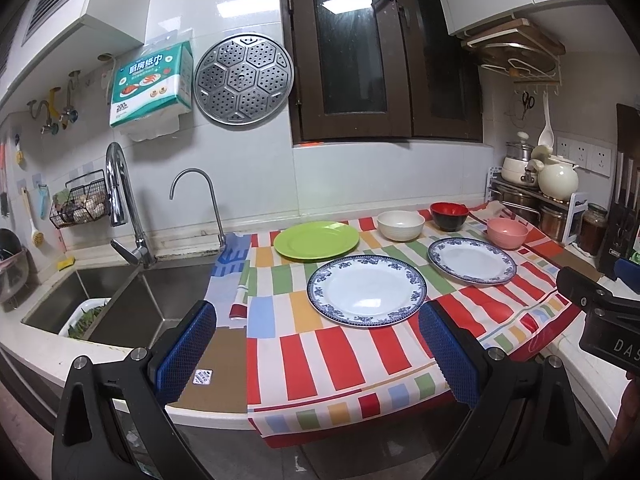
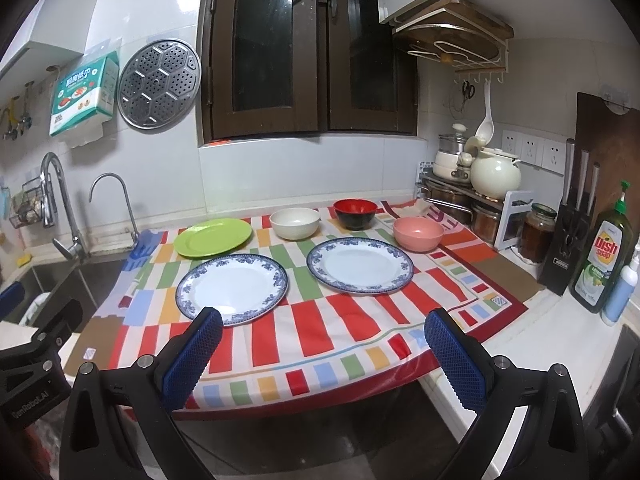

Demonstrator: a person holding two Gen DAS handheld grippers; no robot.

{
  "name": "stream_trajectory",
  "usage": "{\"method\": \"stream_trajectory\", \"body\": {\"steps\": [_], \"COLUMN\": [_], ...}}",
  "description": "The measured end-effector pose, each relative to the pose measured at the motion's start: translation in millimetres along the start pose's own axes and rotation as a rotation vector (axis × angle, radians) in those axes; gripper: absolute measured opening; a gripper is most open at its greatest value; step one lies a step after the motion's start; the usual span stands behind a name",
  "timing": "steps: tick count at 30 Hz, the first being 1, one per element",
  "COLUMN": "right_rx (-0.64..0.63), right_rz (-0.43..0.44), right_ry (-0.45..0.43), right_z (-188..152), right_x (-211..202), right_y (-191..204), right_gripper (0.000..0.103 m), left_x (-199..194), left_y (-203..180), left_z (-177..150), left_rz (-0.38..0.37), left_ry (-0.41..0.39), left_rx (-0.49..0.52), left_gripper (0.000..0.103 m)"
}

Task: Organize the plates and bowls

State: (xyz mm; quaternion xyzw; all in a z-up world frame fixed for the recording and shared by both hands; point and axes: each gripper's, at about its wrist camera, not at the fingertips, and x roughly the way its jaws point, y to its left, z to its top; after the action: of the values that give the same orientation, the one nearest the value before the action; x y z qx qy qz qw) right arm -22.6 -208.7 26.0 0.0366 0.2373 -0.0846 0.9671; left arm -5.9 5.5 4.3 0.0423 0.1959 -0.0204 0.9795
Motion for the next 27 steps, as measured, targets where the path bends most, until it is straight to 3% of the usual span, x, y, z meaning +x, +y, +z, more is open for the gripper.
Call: {"method": "stream_trajectory", "body": {"steps": [27], "right_rx": [-0.003], "right_rz": [0.0], "right_ry": [0.006], "right_z": [-0.1], "right_x": [2.5], "right_y": [3.0], "right_gripper": [0.102], "left_x": [0.6], "left_y": [2.0], "left_z": [1.0], "left_rz": [0.001], "left_ry": [-0.004], "left_rx": [0.0], "left_gripper": [0.103]}}
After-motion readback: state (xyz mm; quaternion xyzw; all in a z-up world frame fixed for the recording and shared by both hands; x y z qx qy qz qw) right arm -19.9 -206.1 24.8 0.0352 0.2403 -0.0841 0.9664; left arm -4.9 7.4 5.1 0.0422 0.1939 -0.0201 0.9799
